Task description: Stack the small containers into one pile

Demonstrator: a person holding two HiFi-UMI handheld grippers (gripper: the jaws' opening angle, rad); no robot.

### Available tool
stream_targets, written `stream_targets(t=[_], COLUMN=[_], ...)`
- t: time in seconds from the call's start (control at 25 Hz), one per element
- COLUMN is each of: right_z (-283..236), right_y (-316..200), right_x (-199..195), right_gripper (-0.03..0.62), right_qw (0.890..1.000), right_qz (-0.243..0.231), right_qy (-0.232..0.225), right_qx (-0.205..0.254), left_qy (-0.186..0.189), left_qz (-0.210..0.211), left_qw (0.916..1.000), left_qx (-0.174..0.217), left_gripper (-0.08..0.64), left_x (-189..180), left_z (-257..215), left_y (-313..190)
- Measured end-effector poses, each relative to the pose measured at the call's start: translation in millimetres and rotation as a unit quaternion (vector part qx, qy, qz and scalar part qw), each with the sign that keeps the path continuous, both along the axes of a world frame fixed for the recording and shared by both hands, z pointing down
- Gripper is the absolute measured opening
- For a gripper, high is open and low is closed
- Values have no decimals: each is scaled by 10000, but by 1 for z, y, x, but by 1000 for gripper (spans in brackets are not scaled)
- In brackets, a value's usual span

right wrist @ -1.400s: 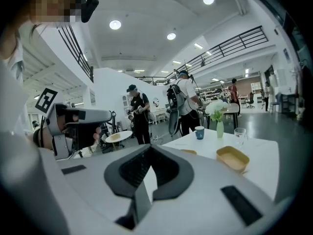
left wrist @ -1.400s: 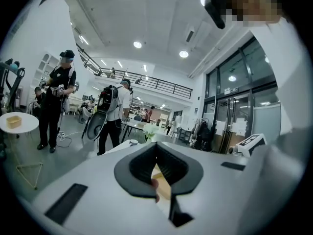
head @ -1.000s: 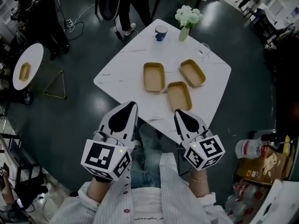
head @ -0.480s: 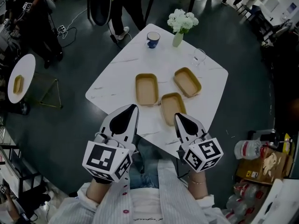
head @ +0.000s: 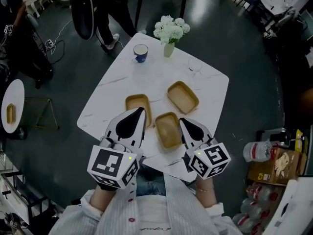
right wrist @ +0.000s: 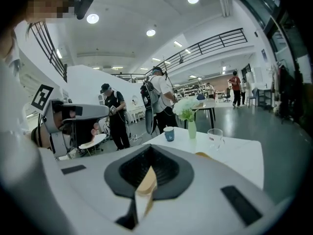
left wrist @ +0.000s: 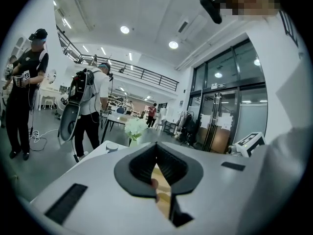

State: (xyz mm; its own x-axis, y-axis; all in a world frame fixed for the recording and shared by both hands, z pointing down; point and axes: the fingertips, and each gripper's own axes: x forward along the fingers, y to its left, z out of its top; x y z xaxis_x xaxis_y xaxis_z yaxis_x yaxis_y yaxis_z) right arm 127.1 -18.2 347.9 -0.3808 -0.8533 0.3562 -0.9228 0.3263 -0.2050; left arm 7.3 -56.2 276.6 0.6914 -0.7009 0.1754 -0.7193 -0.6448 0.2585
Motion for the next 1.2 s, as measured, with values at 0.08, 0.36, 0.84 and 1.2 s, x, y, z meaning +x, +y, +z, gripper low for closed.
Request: stream_targets(t=[0.08,0.36,0.84,1.2], right_z=[-3,-1,21,39], right_y=[-7,-21,-29,-28], right_x=[7,22,34,42], right_gripper=[11,11,11,11], right_qw=[10000,9999,9988,9964], right_qz=[29,-69,268,599], right_qy=[-2,-17,-117,-98], right_qx=[-6,-80,-390,-597], left_qy=[-21,-95,-301,-395], left_qz=[50,158,681,944], left_qw=[10000,9998,9971,9944], left_qx=[0,41,-161,-277], left_gripper=[17,17,17,17], left_x=[9,35,60,69], left_z=[-3,-6,15,32], left_y=[-8,-26,-43,-54])
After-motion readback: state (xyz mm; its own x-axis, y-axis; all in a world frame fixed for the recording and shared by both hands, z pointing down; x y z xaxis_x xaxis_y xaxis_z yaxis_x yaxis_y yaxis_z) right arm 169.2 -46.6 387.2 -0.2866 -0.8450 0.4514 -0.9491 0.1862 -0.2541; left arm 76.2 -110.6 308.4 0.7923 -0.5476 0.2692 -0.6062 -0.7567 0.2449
